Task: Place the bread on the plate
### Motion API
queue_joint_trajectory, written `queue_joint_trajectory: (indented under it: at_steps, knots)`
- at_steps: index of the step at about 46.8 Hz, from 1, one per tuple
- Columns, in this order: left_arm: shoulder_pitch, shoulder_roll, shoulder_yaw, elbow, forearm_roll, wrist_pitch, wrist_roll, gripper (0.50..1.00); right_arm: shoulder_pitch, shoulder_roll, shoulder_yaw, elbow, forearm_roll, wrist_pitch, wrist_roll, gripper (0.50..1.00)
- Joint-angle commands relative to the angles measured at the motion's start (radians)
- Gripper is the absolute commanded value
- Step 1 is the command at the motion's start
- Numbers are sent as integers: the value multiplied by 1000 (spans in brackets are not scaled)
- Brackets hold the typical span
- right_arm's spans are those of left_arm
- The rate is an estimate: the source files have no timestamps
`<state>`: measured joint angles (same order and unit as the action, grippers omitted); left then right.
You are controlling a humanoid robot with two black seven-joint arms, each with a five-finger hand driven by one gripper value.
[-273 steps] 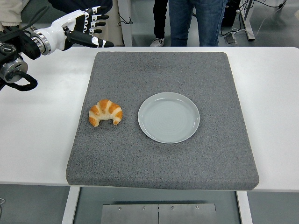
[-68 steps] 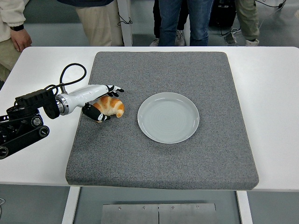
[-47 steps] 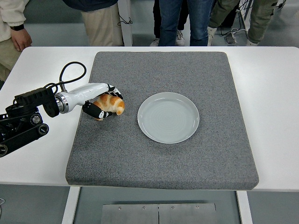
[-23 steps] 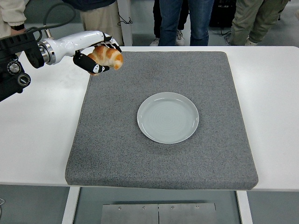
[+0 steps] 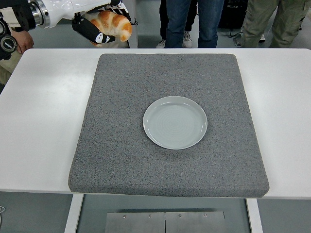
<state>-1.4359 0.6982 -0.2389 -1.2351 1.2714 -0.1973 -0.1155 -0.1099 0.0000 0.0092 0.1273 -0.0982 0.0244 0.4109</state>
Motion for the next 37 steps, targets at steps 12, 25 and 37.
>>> queue_joint_trajectory:
  at_steps: [12,25,37]
  knots:
    - [-70,-65,6,-12,3,-27,-1,500,1,0,0,0,0,0,0,1000]
    - [-144,-183,64,-15,13,-40,-3,500,-1,0,0,0,0,0,0,1000]
    - [-170,-305,96,-15,13,-40,-1,500,-1,0,0,0,0,0,0,1000]
